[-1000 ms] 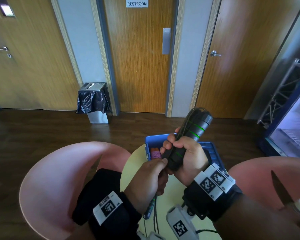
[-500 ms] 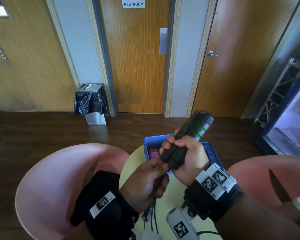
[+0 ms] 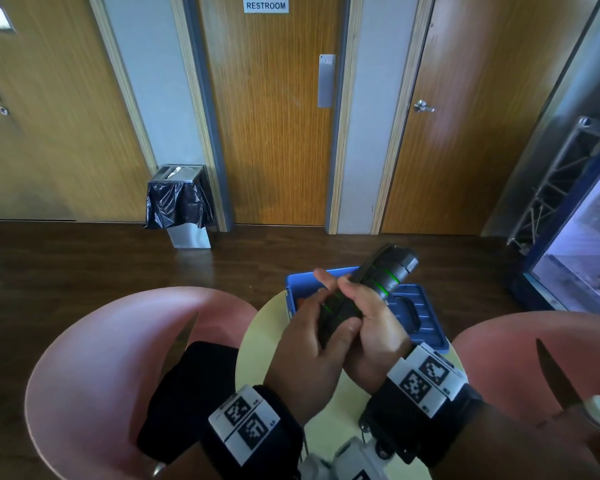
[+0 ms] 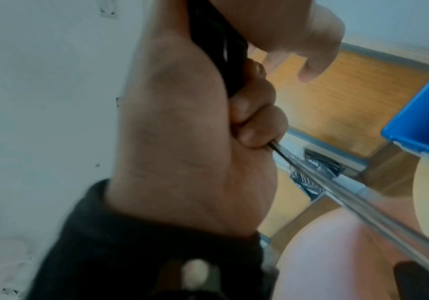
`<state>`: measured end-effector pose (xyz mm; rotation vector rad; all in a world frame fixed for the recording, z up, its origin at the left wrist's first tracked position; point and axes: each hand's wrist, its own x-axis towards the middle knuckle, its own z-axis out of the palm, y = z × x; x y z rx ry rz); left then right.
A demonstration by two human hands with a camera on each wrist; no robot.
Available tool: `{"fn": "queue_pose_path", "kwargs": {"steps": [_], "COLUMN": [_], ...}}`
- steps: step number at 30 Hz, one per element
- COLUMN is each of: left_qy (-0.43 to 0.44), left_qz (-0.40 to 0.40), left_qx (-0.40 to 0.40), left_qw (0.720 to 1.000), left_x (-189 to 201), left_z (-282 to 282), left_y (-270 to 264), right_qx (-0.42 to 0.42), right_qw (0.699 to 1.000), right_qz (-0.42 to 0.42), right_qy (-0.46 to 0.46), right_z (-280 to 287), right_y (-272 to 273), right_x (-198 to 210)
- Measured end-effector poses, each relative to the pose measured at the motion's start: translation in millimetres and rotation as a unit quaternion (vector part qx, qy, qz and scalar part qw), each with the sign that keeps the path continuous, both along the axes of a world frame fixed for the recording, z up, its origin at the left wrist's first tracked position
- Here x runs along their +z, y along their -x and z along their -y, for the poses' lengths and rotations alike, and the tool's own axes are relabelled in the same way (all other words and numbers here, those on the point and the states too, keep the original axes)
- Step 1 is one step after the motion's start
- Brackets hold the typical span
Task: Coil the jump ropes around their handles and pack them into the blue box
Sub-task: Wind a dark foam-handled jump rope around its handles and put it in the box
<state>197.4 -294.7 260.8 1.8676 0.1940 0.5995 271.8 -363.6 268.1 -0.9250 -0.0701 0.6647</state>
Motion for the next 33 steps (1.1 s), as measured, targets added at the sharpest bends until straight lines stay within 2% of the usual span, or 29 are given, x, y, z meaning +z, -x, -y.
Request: {"fn": "queue_pose_path", "kwargs": {"steps": [2, 5, 7, 9, 10, 12, 14, 16, 18, 19, 20, 23, 24, 25, 28, 31, 33], "left_qy": [0.014, 0.023, 0.010, -0.001, -0.001, -0.008, -0.035, -0.078, -0.114, -0.123, -0.128, -0.129, -0.128, -0.130, -0.125, -0.079, -0.010], "left_qz": [-0.005, -0.016, -0.033, -0.051, -0.063, -0.088, -0.111, -0.128, -0.148, -0.155, -0.158, -0.147, -0.143, -0.140, -0.145, -0.125, -0.093], "left_qx": [-0.009, 0.005, 0.014, 0.017, 0.018, 0.015, -0.004, -0.029, -0.052, -0.064, -0.077, -0.102, -0.105, -0.105, -0.108, -0.091, -0.055], "left_qw": [1.000, 1.000, 0.999, 0.999, 0.998, 0.996, 0.993, 0.988, 0.981, 0.978, 0.976, 0.975, 0.976, 0.976, 0.976, 0.985, 0.994], "left_x": [-4.4, -10.4, -14.8, -19.6, -20.8, -20.3, -18.3, -15.9, -12.1, -10.1, -6.9, 2.9, 6.3, 8.3, 11.3, 8.8, 9.0], "left_z": [-5.7, -16.5, -24.8, -33.4, -37.4, -44.7, -50.8, -54.8, -56.5, -56.5, -55.1, -49.5, -47.6, -46.9, -46.5, -45.8, -45.3], "left_y": [-0.7, 0.7, 3.0, 4.7, 5.5, 7.1, 9.3, 9.3, 7.0, 5.1, 3.3, -2.9, -4.9, -7.3, -13.6, -17.4, -21.0], "right_qx": [0.015, 0.042, 0.117, 0.207, 0.256, 0.343, 0.373, 0.323, 0.207, 0.173, 0.167, 0.215, 0.231, 0.246, 0.284, 0.269, 0.245], "right_qw": [0.999, 0.985, 0.957, 0.912, 0.877, 0.790, 0.721, 0.663, 0.601, 0.575, 0.536, 0.327, 0.294, 0.294, 0.374, 0.412, 0.461], "right_qz": [0.014, 0.081, 0.144, 0.197, 0.227, 0.303, 0.383, 0.499, 0.633, 0.674, 0.703, 0.753, 0.750, 0.741, 0.679, 0.653, 0.634], "right_qy": [0.049, 0.148, 0.222, 0.296, 0.337, 0.409, 0.441, 0.455, 0.443, 0.431, 0.437, 0.529, 0.545, 0.552, 0.564, 0.576, 0.571], "right_z": [3.5, 14.5, 25.5, 38.9, 46.8, 62.7, 76.8, 85.8, 86.8, 83.9, 80.1, 63.2, 58.3, 54.2, 46.6, 40.5, 38.7], "right_y": [-1.0, -2.9, -4.2, -8.5, -11.1, -19.1, -26.9, -32.1, -35.8, -37.6, -39.7, -46.3, -48.8, -49.7, -52.0, -51.8, -52.9], "right_x": [-2.2, -5.5, -4.3, 0.8, 4.7, 12.2, 21.4, 37.3, 56.3, 64.4, 69.1, 67.3, 63.2, 60.2, 52.9, 49.1, 42.9]}}
